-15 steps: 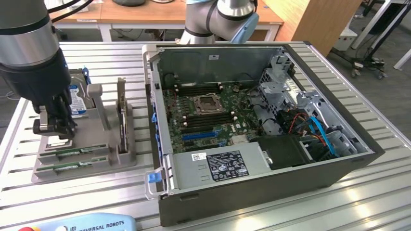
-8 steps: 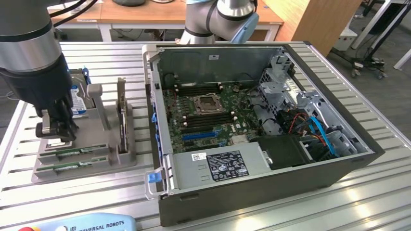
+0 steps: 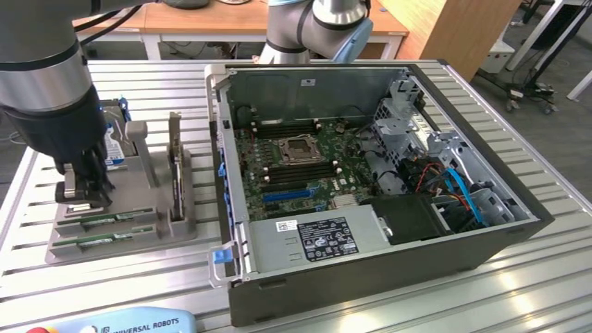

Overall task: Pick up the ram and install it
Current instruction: 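Pick up the ram and move it above insertion slot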

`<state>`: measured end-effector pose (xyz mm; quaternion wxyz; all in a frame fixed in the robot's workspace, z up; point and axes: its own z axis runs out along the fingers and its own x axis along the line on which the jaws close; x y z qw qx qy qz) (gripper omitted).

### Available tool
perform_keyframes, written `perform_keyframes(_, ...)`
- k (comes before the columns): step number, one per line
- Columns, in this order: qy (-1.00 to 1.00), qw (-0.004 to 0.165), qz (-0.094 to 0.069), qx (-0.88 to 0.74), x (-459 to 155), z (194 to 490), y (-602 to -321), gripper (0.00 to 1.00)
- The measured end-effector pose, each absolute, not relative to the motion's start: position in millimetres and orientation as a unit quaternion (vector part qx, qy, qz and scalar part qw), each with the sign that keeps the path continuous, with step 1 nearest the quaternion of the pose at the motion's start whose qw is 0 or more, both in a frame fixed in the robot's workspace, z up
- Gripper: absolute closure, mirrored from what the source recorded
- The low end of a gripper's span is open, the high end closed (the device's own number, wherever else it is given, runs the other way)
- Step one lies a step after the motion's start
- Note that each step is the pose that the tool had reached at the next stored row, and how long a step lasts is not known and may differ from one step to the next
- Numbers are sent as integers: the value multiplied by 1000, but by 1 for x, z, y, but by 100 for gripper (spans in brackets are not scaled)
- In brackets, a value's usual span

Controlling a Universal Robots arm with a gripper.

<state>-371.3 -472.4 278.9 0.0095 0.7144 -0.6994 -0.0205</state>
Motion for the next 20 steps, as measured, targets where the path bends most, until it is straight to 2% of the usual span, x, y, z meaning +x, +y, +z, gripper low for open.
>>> perform_keyframes(20,-699,9,-21,714,-371,266,-472,70)
